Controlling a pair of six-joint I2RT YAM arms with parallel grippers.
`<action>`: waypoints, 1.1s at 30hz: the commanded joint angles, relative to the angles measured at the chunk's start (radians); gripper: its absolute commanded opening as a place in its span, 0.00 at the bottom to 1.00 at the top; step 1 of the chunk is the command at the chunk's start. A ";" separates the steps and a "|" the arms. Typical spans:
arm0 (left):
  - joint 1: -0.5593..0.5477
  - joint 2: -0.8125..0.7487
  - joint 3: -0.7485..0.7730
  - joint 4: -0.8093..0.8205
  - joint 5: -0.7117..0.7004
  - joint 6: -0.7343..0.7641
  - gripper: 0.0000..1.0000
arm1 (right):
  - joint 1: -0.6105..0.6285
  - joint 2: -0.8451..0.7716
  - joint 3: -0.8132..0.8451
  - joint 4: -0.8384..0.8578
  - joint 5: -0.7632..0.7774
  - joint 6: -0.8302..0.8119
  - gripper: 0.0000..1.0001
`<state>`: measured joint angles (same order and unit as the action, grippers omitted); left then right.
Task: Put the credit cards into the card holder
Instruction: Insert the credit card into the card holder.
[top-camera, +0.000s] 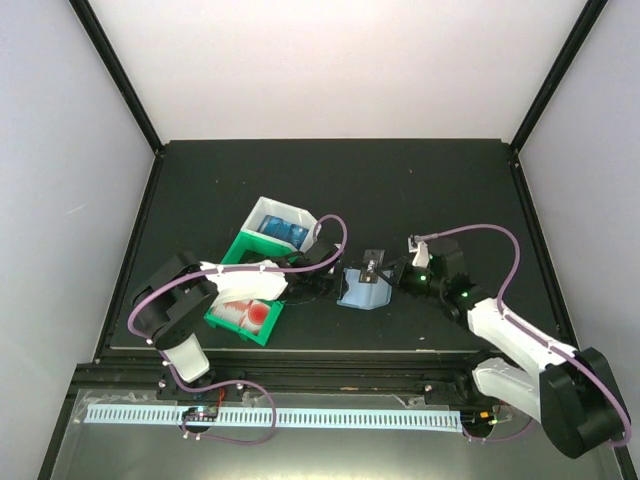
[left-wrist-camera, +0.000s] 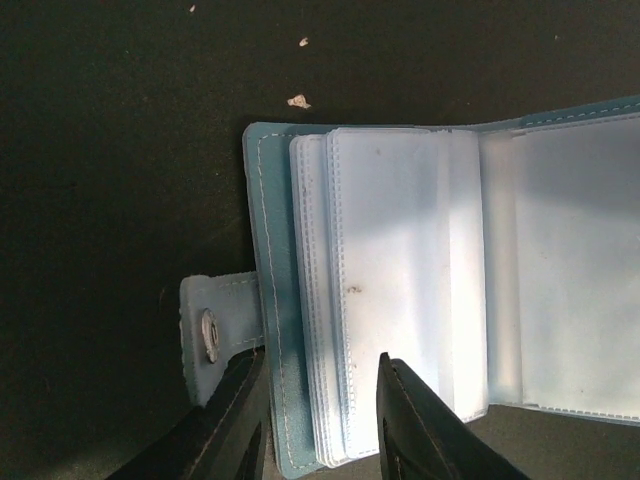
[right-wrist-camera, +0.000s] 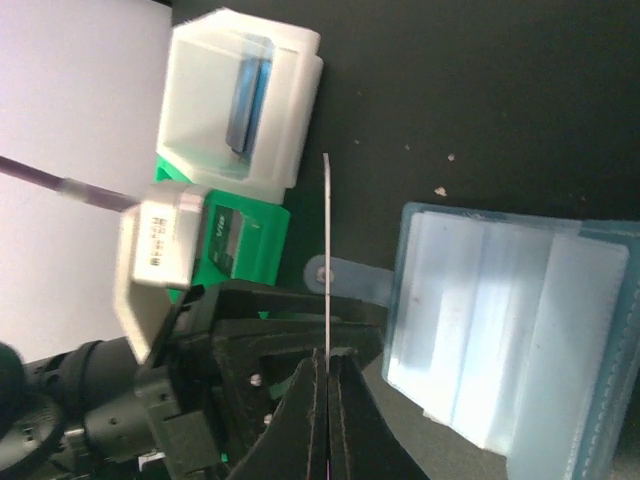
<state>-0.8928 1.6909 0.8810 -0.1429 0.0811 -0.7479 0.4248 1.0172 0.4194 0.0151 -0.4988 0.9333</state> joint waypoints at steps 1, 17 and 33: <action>-0.011 0.016 -0.006 0.000 -0.008 -0.016 0.32 | 0.025 0.070 -0.031 0.131 -0.011 0.077 0.01; -0.012 0.045 -0.011 0.013 0.014 -0.024 0.32 | 0.037 0.214 -0.092 0.151 0.113 0.126 0.01; -0.012 0.061 -0.013 0.000 -0.002 -0.016 0.31 | 0.037 0.369 -0.156 0.288 0.062 0.042 0.01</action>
<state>-0.8982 1.7283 0.8688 -0.1337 0.0875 -0.7628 0.4549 1.3575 0.2901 0.3161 -0.4404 1.0237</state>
